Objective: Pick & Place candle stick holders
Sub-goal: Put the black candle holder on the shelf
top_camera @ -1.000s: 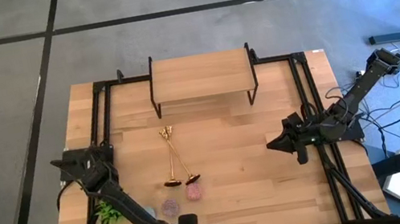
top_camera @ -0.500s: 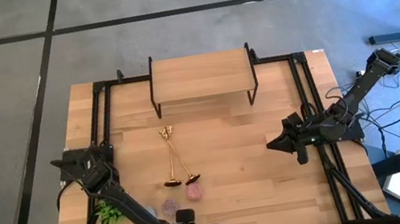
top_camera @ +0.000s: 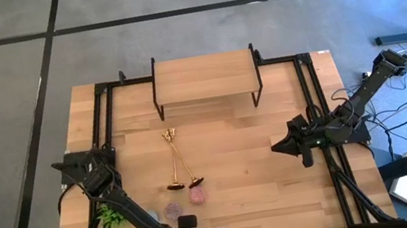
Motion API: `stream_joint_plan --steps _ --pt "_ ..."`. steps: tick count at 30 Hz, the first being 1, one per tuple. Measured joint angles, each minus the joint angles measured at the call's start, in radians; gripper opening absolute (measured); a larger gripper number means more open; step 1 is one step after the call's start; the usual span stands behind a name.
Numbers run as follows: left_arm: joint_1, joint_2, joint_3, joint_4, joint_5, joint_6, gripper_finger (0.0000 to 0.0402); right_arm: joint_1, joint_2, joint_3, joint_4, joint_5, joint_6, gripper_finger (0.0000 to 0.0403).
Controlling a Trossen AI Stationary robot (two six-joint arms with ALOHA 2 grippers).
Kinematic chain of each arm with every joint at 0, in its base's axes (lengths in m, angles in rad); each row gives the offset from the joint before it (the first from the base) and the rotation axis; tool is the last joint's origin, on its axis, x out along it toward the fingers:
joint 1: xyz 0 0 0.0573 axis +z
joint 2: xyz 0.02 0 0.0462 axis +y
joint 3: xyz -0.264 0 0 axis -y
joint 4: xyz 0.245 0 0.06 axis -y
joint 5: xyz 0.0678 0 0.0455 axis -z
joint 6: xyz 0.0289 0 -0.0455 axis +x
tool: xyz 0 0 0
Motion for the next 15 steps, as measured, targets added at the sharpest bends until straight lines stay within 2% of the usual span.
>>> stream_joint_plan --steps 9,15 --pt "0.005 0.0 0.0 0.007 0.0 0.005 0.0133 0.0 0.0 0.0 -0.028 0.0 0.005 0.0026" --pt "0.006 0.0 0.0 0.028 0.001 0.007 0.0131 0.0 0.0 0.0 -0.035 0.008 0.012 0.0026"
